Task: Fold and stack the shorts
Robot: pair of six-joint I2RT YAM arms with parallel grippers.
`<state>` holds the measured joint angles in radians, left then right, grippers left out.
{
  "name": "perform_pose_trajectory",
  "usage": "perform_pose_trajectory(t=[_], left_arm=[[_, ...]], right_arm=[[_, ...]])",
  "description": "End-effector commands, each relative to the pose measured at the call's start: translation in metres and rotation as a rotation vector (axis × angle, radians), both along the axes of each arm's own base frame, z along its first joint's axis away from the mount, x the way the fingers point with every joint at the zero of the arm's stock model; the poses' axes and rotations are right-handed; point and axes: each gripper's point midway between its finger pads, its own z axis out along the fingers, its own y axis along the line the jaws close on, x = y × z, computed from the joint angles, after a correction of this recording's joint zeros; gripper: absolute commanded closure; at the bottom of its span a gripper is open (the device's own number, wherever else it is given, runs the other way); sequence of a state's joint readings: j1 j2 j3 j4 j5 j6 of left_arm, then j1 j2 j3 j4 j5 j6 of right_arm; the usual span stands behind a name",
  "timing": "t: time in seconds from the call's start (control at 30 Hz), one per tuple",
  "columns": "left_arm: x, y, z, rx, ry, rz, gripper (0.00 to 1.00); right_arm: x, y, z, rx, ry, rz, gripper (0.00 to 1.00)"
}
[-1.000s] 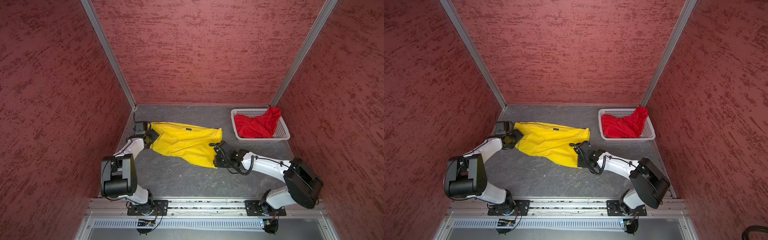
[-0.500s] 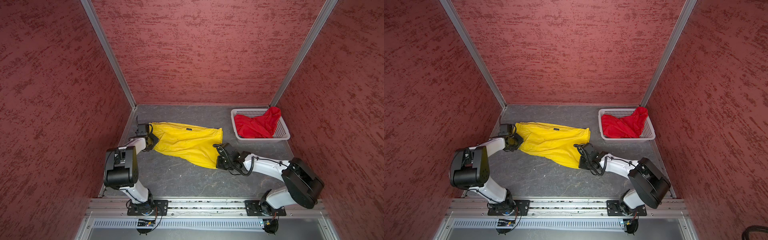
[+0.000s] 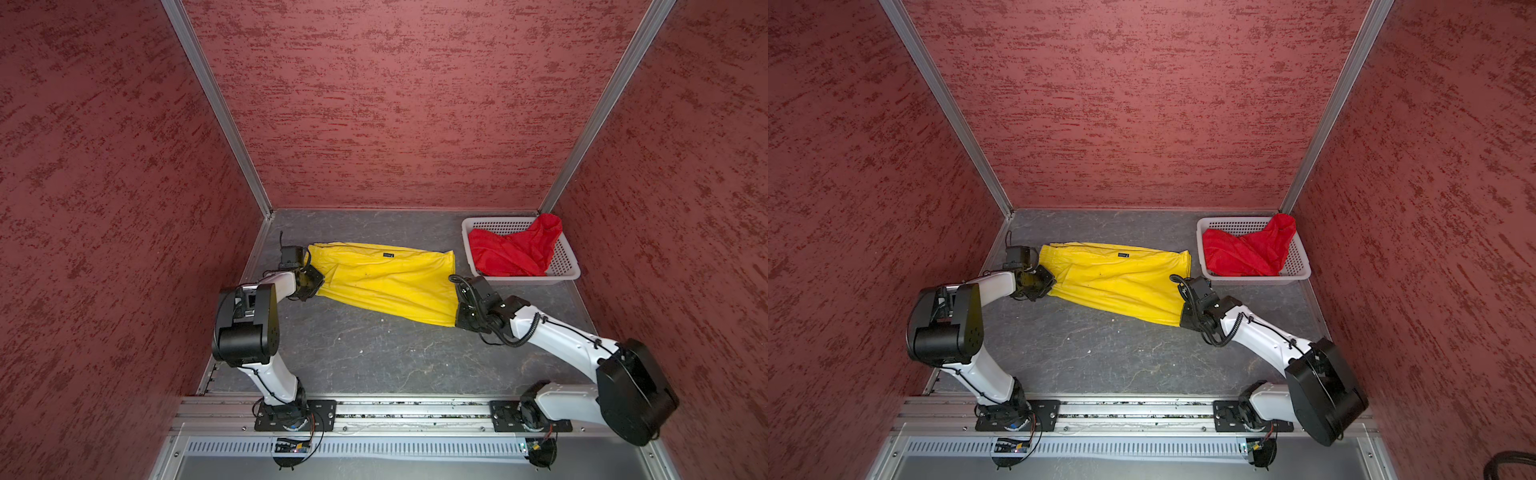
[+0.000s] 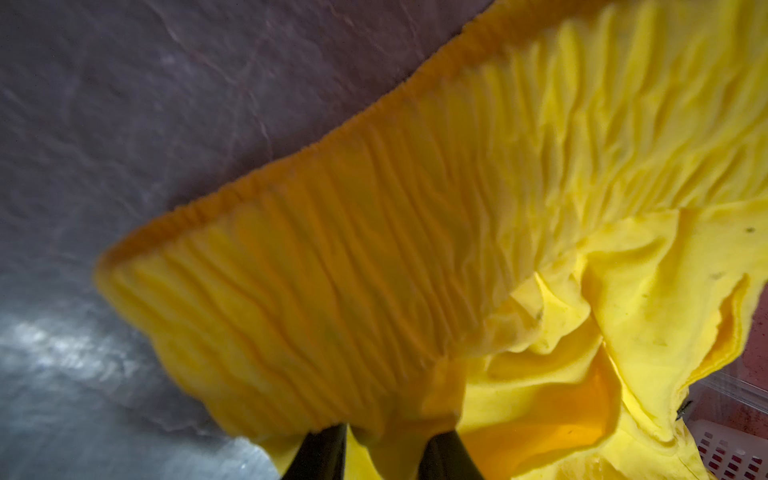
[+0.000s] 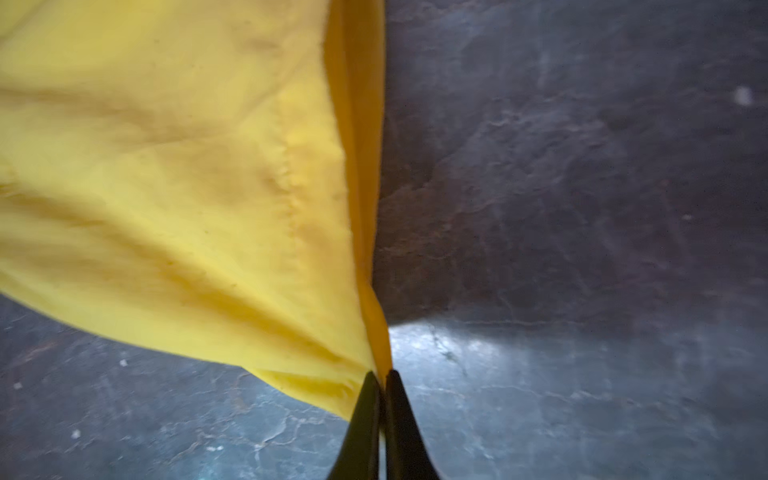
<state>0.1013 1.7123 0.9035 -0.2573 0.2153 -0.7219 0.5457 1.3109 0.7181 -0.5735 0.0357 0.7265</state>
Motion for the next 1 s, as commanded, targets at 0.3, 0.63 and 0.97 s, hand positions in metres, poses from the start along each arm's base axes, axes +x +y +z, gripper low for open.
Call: perform_pose_trajectory(t=[0.3,0.63,0.97], left_arm=[[-0.051,-0.037,0.062,-0.041,-0.041,-0.077,0.37],[-0.053,-0.017,0.095,0.025,-0.084,-0.057,0.32],[-0.05,0.009,0.12,0.054,-0.118,0.037,0.0]], right_arm=[[0.021,-0.071,0.076,-0.251,-0.141,-0.157,0.34],[0.064,0.009,0.167,-0.143,-0.451,0.06,0.45],[0.076,0.192,0.165,-0.119,-0.641,0.506,0.29]])
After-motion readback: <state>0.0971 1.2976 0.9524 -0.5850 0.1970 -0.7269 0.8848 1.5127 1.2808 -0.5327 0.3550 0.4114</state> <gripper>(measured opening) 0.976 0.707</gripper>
